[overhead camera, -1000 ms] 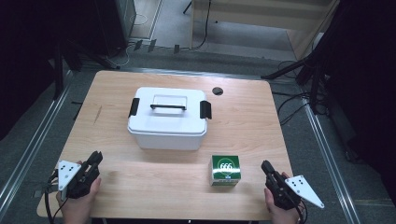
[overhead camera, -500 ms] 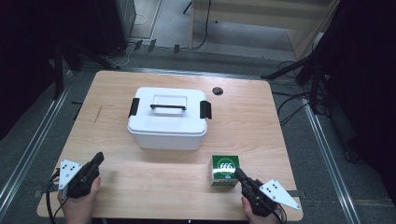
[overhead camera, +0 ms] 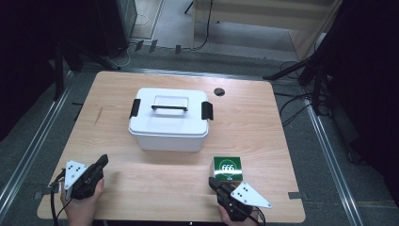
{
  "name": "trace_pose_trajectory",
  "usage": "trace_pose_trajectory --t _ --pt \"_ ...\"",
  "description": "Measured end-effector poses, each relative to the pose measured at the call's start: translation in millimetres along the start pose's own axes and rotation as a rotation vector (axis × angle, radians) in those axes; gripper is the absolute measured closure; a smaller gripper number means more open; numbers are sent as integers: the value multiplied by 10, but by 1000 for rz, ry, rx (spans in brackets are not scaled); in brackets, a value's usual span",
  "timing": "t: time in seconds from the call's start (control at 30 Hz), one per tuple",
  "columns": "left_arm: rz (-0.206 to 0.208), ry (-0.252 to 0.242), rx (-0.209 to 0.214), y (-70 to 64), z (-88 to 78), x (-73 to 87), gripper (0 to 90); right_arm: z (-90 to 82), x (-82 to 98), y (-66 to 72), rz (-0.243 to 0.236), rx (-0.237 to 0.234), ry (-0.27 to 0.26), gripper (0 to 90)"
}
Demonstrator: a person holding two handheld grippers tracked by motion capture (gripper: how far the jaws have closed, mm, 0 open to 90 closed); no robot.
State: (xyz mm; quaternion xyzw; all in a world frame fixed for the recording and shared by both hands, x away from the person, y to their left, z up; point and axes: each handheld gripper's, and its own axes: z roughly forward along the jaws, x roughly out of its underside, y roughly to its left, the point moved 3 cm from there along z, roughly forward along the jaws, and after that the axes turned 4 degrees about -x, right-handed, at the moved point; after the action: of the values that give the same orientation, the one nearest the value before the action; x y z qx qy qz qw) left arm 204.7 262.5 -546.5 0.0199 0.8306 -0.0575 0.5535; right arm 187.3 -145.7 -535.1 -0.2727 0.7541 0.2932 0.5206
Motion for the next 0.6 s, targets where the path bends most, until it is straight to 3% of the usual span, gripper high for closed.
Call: trace_pose_trajectory --t 0.07,0.17,0.6 --pt "-1 1 4 8 0 3 900 13 14 -3 -11 14 8 900" --pt "-4 0 5 15 1 3 900 -4 16 -73 31 23 4 900" --pt "-8 -13 31 -19 7 -34 900 -30 -23 -154 34 69 -11 900"
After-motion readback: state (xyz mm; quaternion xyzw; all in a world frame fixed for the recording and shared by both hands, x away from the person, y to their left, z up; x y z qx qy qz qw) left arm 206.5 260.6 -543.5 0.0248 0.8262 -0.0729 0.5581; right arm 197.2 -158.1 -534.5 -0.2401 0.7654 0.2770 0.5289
